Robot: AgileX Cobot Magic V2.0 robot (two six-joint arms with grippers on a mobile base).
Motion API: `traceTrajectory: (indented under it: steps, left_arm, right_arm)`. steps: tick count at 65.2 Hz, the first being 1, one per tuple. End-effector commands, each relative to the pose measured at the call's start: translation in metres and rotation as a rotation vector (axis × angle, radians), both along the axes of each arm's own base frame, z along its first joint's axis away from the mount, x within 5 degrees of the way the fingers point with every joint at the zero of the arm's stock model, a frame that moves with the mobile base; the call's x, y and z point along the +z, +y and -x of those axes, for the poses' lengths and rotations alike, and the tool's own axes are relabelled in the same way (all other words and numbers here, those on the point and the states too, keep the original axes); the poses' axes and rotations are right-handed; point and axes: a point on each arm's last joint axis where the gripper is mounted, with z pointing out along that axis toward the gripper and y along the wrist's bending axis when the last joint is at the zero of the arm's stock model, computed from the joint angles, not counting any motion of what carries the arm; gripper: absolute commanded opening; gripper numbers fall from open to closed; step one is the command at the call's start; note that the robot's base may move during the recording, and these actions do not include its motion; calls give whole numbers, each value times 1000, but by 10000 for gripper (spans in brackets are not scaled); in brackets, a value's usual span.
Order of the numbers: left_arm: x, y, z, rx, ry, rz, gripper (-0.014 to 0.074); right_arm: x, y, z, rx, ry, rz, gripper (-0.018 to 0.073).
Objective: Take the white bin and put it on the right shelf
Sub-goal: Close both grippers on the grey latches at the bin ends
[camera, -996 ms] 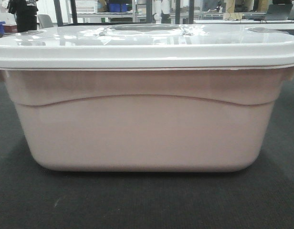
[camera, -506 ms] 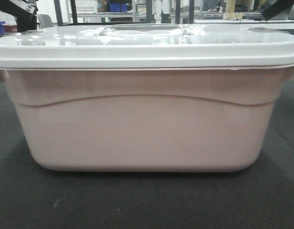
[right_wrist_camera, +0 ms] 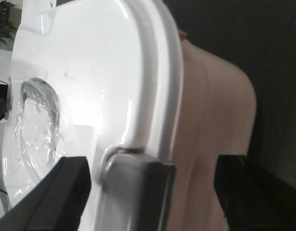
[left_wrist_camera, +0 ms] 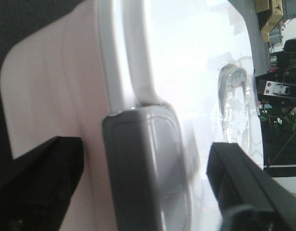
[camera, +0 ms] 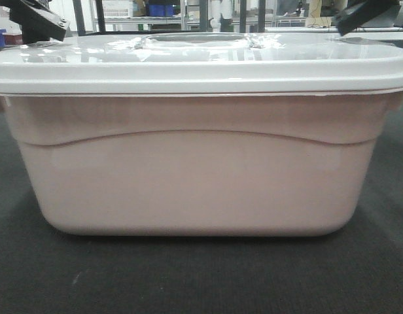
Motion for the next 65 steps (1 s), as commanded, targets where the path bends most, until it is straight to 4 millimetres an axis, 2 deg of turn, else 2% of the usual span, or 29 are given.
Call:
traceTrajectory:
  steps: [1, 10, 65]
  left_arm:
    - [24, -7, 4, -32, -52, 119, 428]
    - [25, -7, 4, -23, -54, 126, 428]
    - [20, -7, 8, -68, -37, 73, 426]
  right_arm:
    - [24, 15, 11, 122, -31, -117, 622]
    - [24, 23, 13, 148, -29, -118, 622]
    - [19, 20, 15, 151, 22, -56, 622]
